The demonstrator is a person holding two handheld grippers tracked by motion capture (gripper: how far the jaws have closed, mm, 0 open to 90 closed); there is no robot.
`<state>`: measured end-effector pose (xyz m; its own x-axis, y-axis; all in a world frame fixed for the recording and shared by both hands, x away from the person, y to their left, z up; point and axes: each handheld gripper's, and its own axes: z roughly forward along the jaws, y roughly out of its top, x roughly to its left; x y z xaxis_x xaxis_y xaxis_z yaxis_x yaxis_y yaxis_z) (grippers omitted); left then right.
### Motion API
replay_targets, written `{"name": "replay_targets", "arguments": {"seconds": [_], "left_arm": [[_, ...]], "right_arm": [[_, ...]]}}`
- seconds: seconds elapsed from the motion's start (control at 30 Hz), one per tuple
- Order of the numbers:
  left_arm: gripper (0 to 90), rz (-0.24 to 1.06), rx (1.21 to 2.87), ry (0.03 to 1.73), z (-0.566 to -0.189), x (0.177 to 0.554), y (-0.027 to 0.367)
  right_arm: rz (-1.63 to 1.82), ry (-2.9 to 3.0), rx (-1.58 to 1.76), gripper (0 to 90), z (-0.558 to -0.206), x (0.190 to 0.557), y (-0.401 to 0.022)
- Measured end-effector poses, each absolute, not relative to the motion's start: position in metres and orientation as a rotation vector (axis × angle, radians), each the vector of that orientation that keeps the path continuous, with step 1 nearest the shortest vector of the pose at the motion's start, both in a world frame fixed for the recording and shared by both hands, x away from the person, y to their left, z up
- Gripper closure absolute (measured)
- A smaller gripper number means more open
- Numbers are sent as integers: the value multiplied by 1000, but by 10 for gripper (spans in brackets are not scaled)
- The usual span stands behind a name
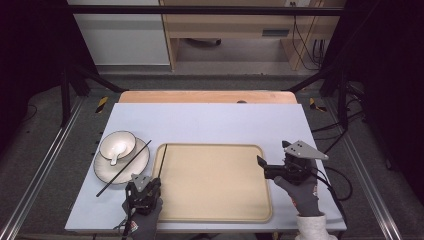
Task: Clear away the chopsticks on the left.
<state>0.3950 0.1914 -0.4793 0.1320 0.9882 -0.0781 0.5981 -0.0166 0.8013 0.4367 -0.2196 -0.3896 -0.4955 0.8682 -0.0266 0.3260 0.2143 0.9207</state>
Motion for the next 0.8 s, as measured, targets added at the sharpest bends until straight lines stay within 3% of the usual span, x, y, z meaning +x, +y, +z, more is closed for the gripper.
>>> {"name": "replay_targets", "arguments": {"seconds": [0.8], "left_arm": [[843,664,1764,1552,-481,398,188]], "right_arm": [[1243,1941,1106,26,-393,438,-217]]}}
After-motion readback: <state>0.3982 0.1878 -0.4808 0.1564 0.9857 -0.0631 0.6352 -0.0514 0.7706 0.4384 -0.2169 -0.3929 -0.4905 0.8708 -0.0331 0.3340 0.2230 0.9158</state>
